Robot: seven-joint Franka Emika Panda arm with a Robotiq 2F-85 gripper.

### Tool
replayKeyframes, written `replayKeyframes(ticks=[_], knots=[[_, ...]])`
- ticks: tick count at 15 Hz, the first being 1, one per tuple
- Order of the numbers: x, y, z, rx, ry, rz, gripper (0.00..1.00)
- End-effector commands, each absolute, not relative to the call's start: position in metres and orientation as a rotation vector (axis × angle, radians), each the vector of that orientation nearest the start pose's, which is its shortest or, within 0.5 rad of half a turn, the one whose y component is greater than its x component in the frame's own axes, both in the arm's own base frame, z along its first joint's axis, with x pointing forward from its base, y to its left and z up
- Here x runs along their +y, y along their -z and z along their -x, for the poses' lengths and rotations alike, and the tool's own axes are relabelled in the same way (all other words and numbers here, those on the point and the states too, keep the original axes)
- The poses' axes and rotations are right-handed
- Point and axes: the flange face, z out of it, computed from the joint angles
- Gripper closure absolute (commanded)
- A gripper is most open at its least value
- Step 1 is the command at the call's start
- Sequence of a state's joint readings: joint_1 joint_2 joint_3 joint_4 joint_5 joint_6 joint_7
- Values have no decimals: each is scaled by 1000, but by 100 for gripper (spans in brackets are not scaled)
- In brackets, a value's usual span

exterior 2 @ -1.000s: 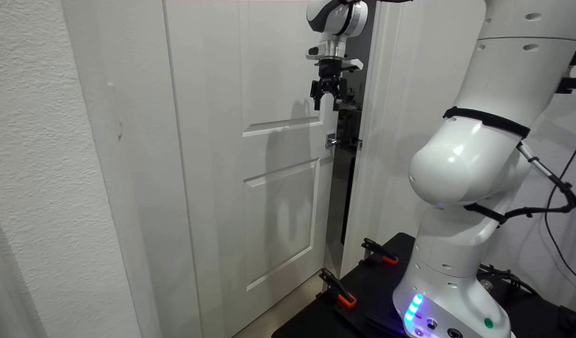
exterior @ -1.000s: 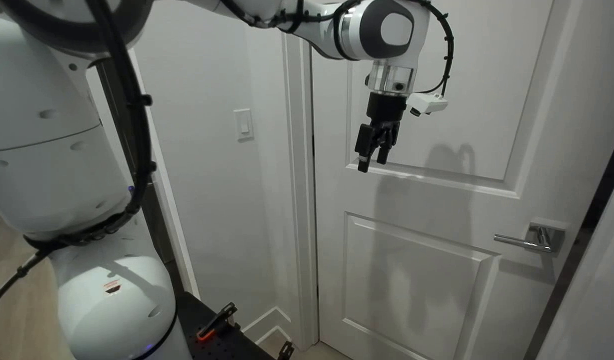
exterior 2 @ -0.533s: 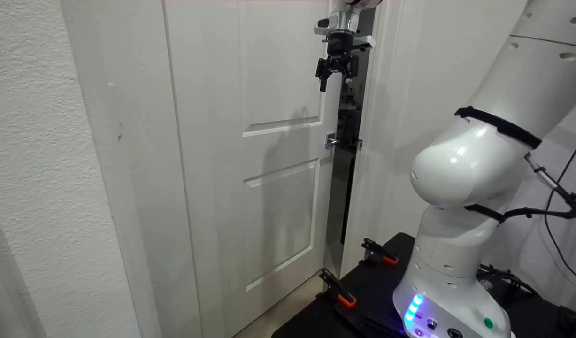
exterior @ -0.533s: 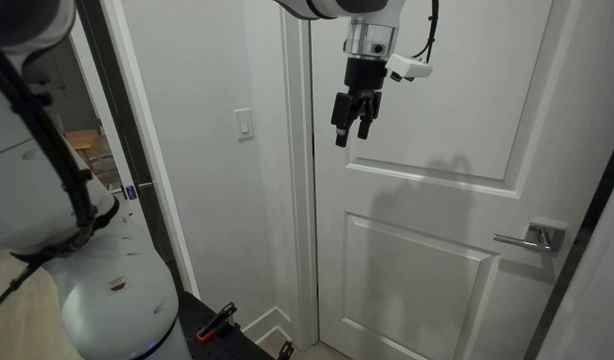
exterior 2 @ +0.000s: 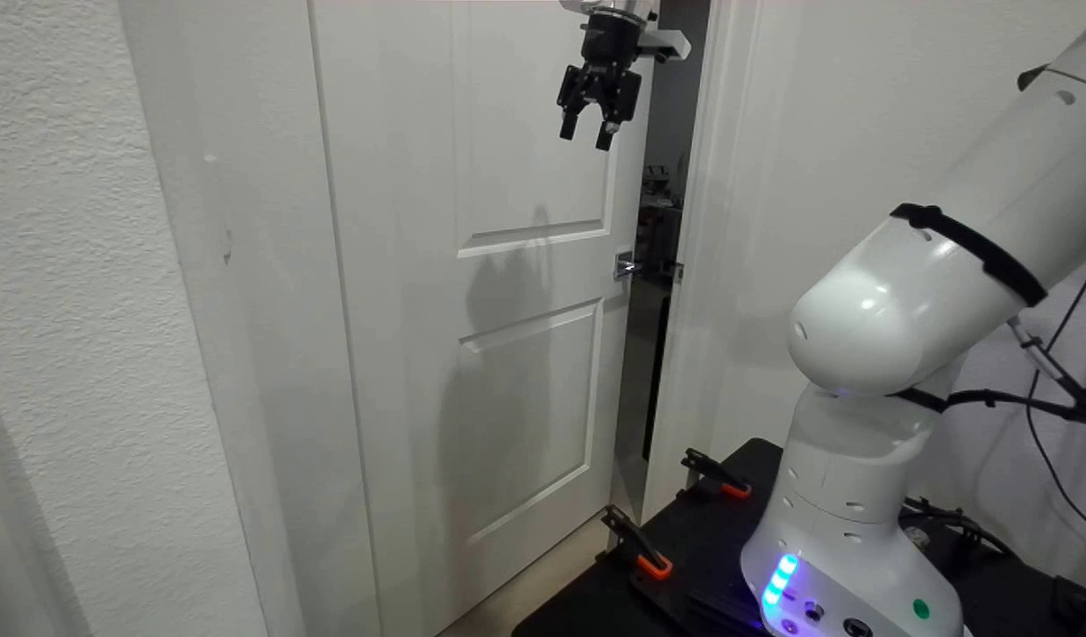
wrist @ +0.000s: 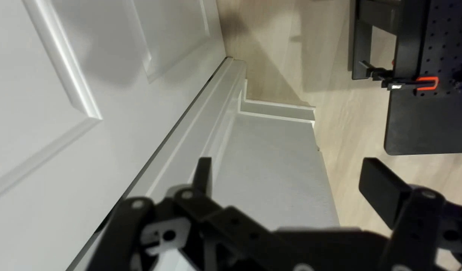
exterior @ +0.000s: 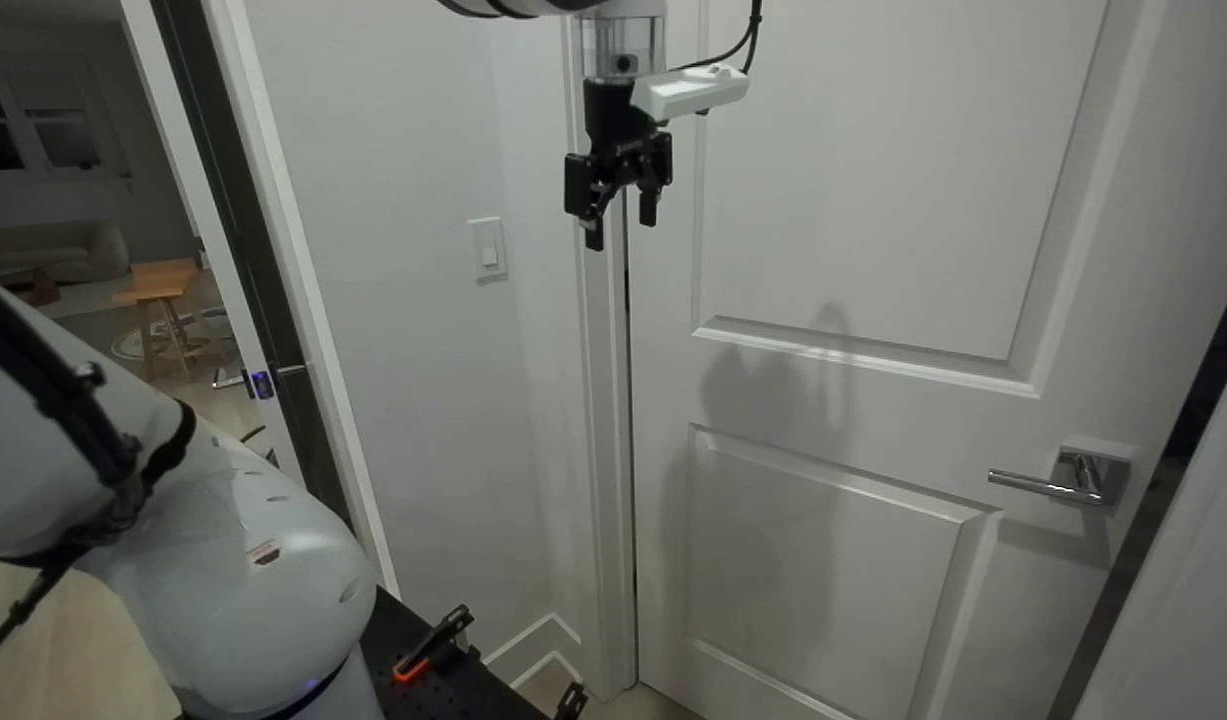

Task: Switch off the light

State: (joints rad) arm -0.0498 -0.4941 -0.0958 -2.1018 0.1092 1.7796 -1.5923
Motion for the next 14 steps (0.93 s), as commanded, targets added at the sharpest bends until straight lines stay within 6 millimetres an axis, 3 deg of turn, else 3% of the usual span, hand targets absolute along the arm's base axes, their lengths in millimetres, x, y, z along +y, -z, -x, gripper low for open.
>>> replayKeyframes(ticks=[1, 5, 9, 14], knots=[[-25, -621, -412, -2049, 478, 2436, 0], [4, -593, -440, -2023, 543, 2484, 0], [20, -559, -474, -1945, 595, 2393, 0], [30, -545, -509, -1746, 710, 2327, 0]])
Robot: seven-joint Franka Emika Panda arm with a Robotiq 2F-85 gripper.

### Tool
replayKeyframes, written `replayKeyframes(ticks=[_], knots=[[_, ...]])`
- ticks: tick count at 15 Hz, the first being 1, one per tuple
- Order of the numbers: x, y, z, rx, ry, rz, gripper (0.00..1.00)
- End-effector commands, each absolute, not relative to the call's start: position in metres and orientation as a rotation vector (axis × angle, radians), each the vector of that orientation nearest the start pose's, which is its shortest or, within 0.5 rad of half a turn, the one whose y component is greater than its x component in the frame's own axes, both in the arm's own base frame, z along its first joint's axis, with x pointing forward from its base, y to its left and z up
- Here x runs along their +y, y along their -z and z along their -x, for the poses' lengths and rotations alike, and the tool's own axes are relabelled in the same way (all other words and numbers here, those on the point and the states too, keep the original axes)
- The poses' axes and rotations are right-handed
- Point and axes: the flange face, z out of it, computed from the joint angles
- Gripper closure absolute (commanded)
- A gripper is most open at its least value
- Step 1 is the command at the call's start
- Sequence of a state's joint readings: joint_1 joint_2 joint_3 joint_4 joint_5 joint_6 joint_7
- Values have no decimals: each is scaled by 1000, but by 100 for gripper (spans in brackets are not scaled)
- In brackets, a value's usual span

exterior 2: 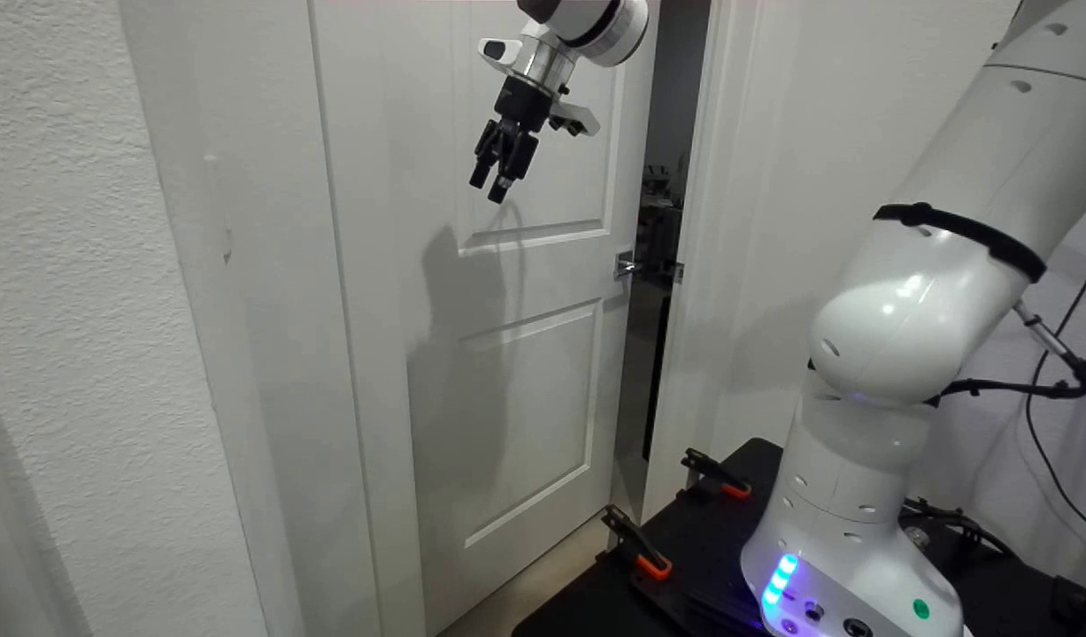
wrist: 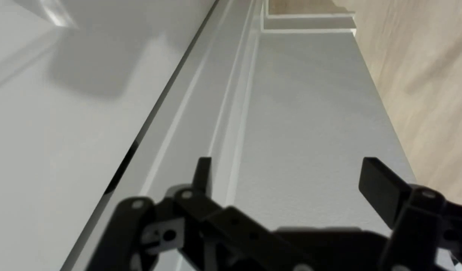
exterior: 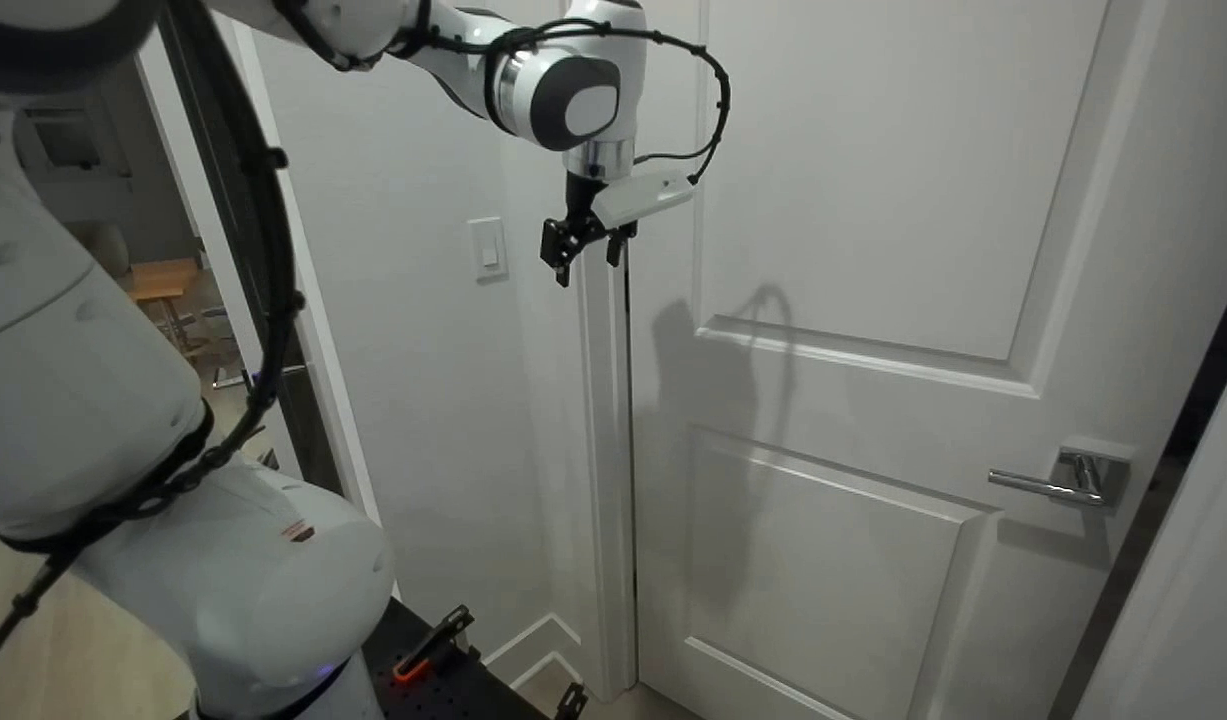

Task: Switch off the light

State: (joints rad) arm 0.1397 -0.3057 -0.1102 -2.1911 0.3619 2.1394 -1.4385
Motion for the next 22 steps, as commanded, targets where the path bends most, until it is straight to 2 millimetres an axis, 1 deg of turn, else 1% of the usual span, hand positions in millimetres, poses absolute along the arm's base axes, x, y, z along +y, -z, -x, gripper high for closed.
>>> replayKeyframes(ticks=[1, 3, 6, 9, 11, 13, 16, 20, 21, 22], knots=[[36, -548, -516, -1740, 735, 2322, 0], [51, -555, -527, -1719, 782, 2311, 0], [84, -566, -538, -1714, 801, 2264, 0], [119, -579, -536, -1747, 781, 2165, 0], [139, -583, -533, -1770, 718, 2074, 0], [151, -588, -529, -1782, 649, 2006, 0], [163, -591, -526, -1797, 563, 1938, 0], [181, -590, -529, -1827, 573, 1936, 0], [185, -590, -530, -1832, 577, 1935, 25], [190, -588, -531, -1837, 581, 1932, 28]])
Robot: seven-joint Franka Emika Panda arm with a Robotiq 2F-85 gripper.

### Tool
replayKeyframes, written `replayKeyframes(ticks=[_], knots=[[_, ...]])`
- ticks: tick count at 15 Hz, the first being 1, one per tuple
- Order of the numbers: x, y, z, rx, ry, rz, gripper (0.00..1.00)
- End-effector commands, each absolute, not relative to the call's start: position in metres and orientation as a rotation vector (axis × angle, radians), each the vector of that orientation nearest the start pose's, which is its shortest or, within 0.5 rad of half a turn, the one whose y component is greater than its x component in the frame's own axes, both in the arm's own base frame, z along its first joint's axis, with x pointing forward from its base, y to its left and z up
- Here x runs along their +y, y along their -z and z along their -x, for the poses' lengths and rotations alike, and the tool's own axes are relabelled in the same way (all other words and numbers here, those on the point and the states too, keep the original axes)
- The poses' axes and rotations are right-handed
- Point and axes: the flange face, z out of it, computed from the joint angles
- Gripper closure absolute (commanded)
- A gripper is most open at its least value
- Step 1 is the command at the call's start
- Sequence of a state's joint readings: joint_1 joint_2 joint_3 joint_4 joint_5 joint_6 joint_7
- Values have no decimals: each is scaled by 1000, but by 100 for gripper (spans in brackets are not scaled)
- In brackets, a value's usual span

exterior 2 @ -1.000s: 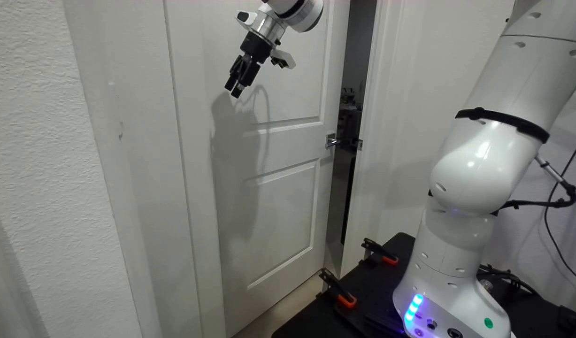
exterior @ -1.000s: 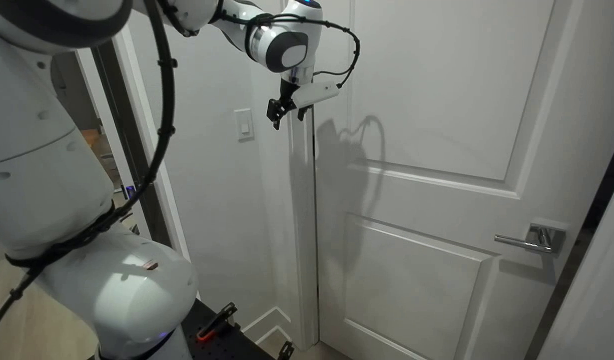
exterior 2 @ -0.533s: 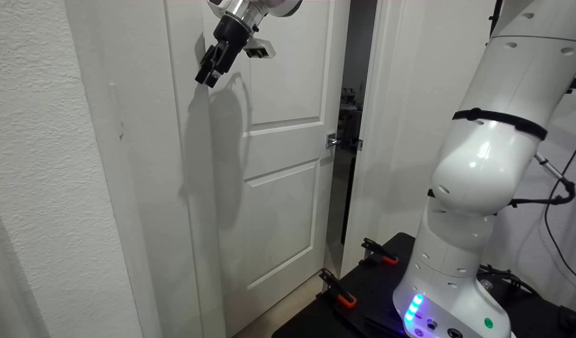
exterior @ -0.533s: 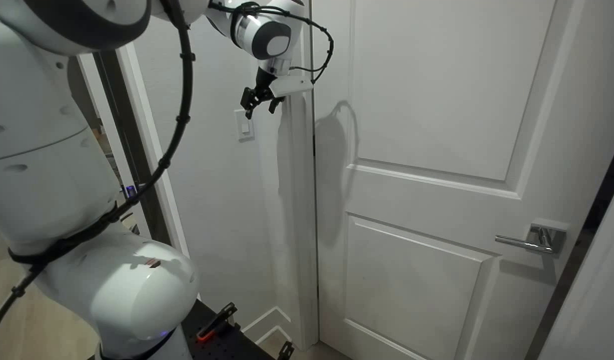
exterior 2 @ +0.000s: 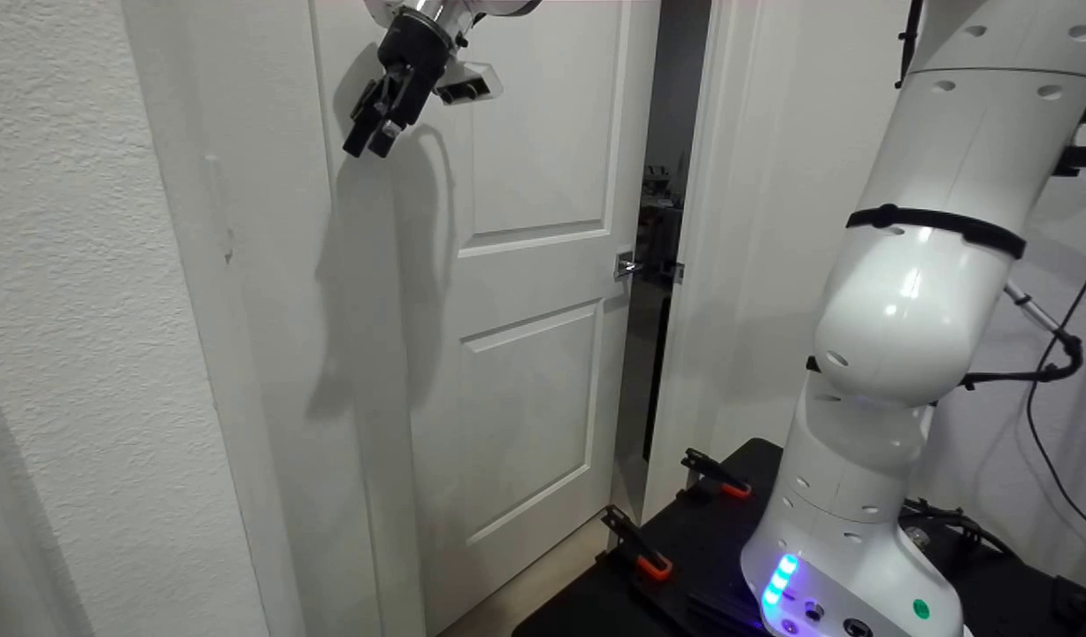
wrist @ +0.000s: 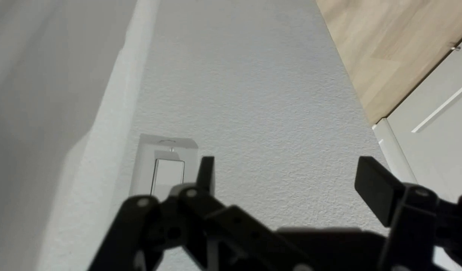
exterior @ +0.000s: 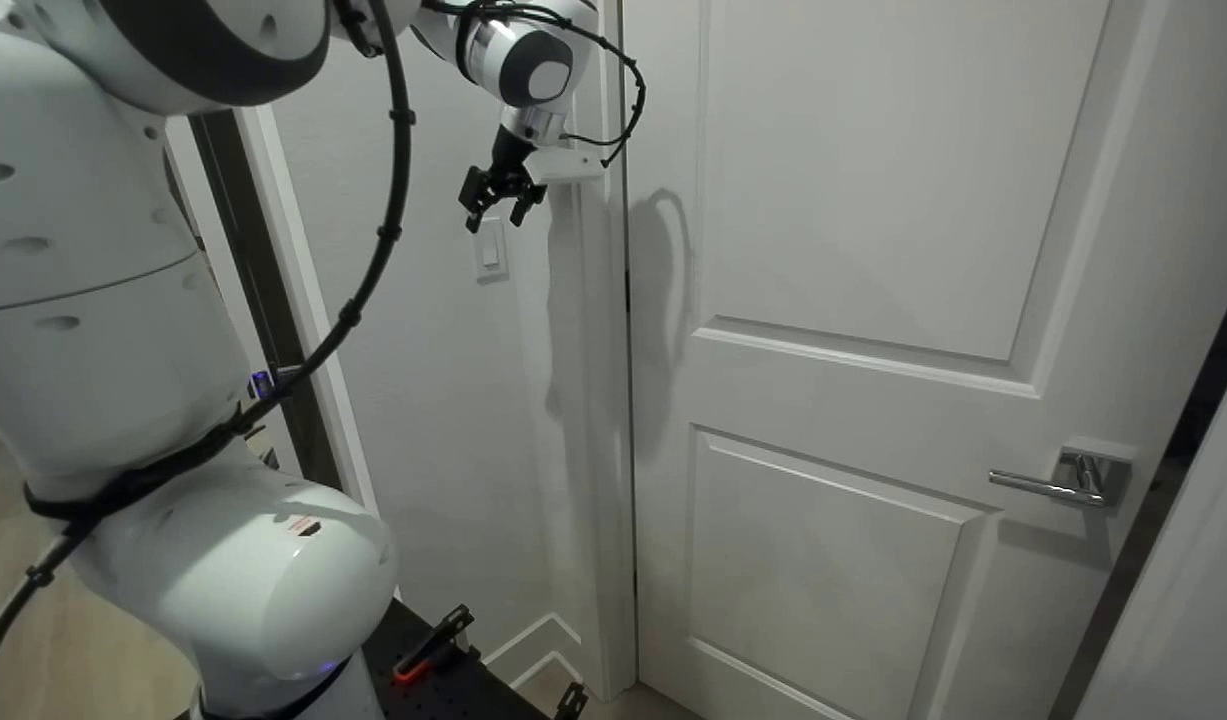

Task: Switch off the light

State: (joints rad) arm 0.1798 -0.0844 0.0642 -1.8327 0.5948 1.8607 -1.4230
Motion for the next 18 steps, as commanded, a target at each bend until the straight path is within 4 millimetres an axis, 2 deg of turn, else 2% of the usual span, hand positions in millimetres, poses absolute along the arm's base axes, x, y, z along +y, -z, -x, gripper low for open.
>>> replayKeyframes(ticks=[1, 5, 9, 10, 15, 18], knots=[[195, -588, -532, -1842, 583, 1934, 34], [211, -591, -529, -1882, 600, 1952, 66], [227, -598, -513, -1979, 679, 2013, 97], [232, -599, -507, -2020, 713, 2033, 100], [244, -611, -479, -2123, 878, 2133, 100], [247, -607, -457, -2158, 928, 2179, 100]])
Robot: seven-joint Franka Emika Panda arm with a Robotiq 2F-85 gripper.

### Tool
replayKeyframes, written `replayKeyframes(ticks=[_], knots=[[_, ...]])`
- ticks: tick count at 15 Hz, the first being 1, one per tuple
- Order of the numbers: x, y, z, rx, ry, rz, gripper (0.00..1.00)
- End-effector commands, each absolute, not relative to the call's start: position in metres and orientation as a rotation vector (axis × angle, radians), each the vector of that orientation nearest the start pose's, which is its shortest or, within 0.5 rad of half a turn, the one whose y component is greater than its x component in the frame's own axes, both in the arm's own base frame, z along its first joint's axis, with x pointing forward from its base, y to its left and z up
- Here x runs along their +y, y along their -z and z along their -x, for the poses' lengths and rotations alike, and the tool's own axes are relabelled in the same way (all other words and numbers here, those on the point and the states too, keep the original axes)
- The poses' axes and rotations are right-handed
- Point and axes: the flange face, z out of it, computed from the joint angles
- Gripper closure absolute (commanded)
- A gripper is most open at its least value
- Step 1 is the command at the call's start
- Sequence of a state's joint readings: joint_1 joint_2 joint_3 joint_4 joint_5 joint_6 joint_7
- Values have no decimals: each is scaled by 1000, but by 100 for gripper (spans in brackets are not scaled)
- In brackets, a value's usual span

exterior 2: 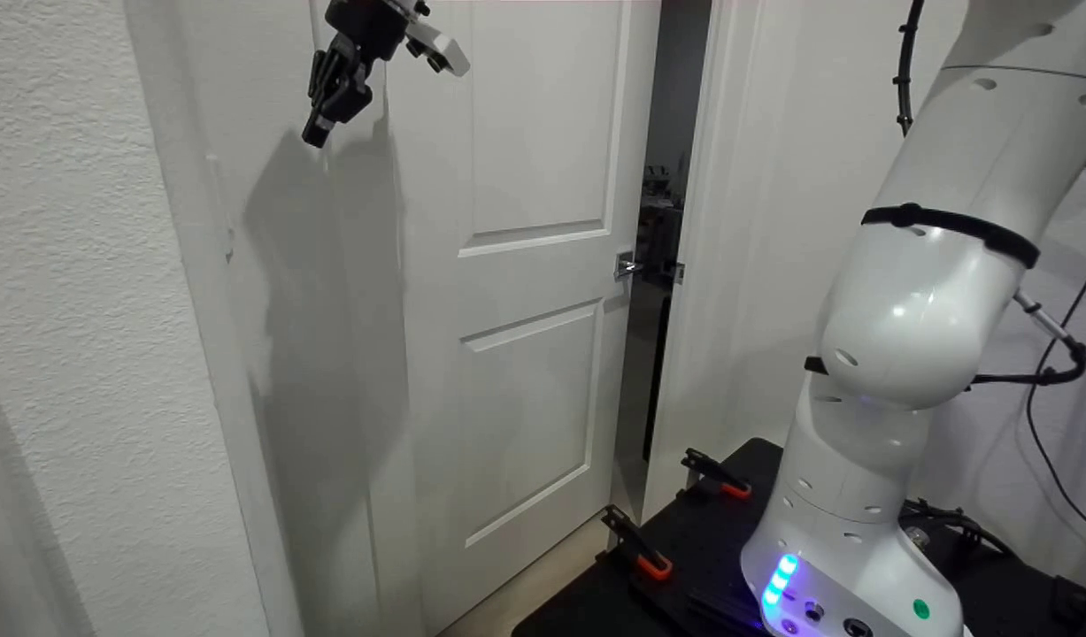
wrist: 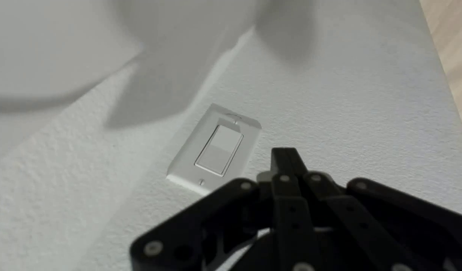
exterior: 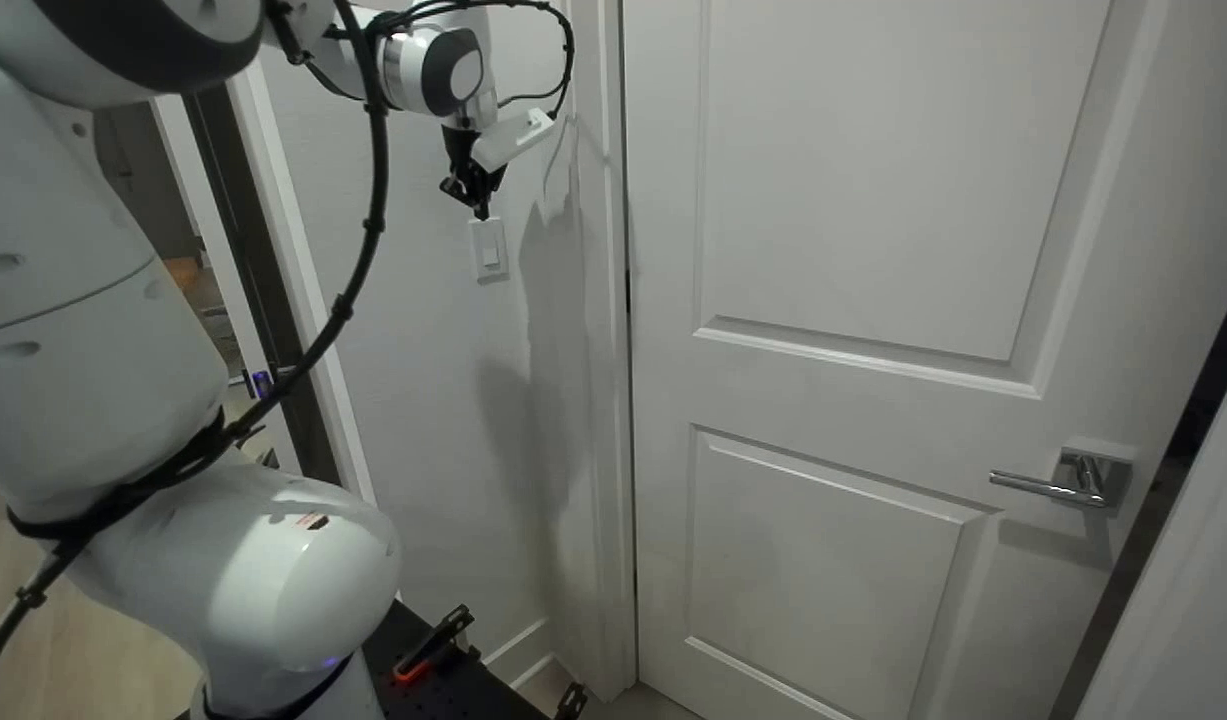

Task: Switch off the light

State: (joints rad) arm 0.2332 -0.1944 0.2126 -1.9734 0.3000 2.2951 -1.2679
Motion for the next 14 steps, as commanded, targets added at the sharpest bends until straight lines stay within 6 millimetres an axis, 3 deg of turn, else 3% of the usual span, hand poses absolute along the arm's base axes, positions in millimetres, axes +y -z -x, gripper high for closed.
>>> replayKeyframes(ticks=[1, 5, 14], knots=[[248, -604, -451, 2058, -904, -2078, 100], [254, -579, -441, 2007, -957, -2010, 100], [265, -513, -473, 1946, -1013, -1875, 100]])
